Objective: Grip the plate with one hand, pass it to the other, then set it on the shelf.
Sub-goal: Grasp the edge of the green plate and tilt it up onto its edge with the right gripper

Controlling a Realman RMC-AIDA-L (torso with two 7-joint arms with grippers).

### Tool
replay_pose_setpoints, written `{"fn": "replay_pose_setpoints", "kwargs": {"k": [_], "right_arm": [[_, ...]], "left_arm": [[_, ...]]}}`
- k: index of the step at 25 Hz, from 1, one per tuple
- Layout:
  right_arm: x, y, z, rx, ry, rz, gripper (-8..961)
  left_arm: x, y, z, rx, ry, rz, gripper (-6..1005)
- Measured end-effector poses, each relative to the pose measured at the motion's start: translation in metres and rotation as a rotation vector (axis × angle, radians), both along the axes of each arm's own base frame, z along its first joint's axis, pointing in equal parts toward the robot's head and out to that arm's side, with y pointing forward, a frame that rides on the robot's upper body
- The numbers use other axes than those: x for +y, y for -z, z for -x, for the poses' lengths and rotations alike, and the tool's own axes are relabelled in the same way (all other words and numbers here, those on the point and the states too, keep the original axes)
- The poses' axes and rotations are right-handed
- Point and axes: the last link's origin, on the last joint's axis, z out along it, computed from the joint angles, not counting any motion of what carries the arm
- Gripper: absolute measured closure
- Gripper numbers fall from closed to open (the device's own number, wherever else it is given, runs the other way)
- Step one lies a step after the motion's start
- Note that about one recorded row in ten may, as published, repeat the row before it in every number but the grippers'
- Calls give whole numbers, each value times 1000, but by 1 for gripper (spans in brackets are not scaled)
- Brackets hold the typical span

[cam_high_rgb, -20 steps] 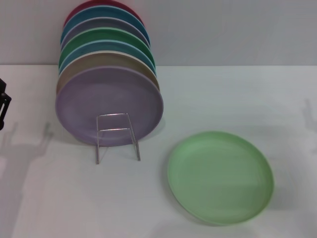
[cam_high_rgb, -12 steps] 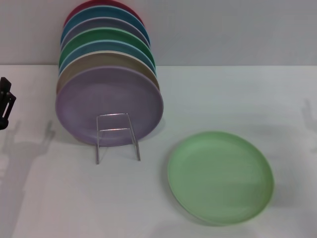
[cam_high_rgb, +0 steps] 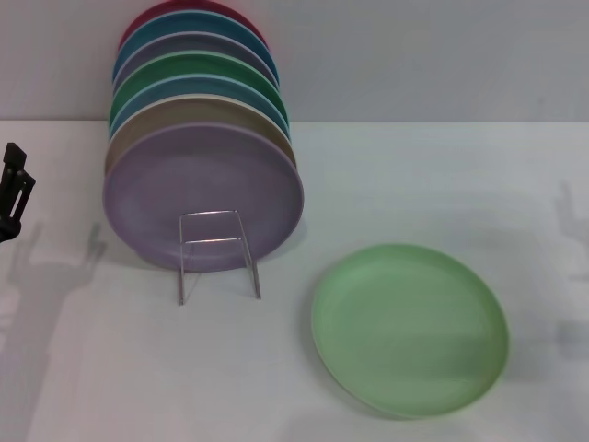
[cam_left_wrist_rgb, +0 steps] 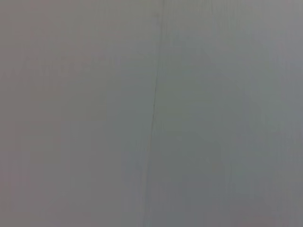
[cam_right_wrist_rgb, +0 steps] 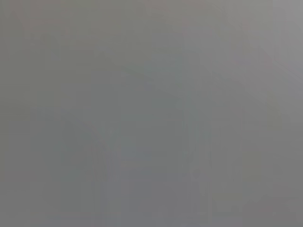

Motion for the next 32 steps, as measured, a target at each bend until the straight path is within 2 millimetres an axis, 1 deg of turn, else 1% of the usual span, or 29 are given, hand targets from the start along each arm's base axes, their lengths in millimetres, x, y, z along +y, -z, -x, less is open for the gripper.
{"fn": "replay_pose_setpoints", "kwargs": {"k": [2, 4, 5, 6, 8, 9, 10, 11, 13, 15, 17, 20, 21, 24, 25, 26, 29, 31, 32], "right_arm": [[0, 1, 3, -29, 16, -22, 329], [1, 3, 5, -22, 23, -23, 329], [6, 7, 8, 26, 38, -4, 329], [6, 7, 8, 26, 38, -4, 329], [13, 12, 11, 97, 53, 25, 329], [17, 15, 13, 144, 60, 44, 329], [26, 20, 18, 237, 58, 90, 328], [26, 20, 18, 237, 58, 90, 328], [33, 24, 25, 297, 49, 145, 328], [41, 30, 34, 353, 61, 246, 328], [42, 31, 35, 366, 66, 278, 328], [41, 30, 39, 385, 96, 365, 328], [41, 30, 39, 385, 96, 365, 328], [44, 23, 39, 392, 153, 402, 328], [46, 20, 39, 386, 199, 448, 328], [46, 20, 39, 386, 199, 448, 328], [49, 17, 40, 380, 261, 535, 329], [51, 9, 46, 379, 308, 613, 329], [51, 9, 46, 379, 308, 613, 329]], "left_arm": [[-1, 0, 0, -1, -1, 0, 185], [-2, 0, 1, -4, -2, -2, 185], [-3, -1, 2, -5, -4, -3, 185], [-4, -1, 3, -6, -6, -4, 185], [-6, -1, 4, -6, -10, -4, 185], [-7, -1, 5, -6, -13, -4, 185], [-8, -1, 6, -6, -16, -3, 185], [-8, -1, 6, -6, -16, -3, 185], [-9, 0, 6, -6, -18, -1, 185], [-11, 0, 8, -6, -23, -1, 185], [-11, 0, 8, -6, -23, -1, 185], [-12, 0, 8, -6, -23, -1, 185], [-12, 0, 8, -6, -23, -1, 185], [-11, 0, 7, -5, -18, 1, 185], [-11, 1, 6, -4, -14, 3, 185], [-11, 1, 6, -4, -14, 3, 185], [-9, 1, 5, -3, -11, 5, 186], [-8, 1, 5, -2, -9, 6, 186], [-8, 1, 5, -2, -8, 6, 186]]}}
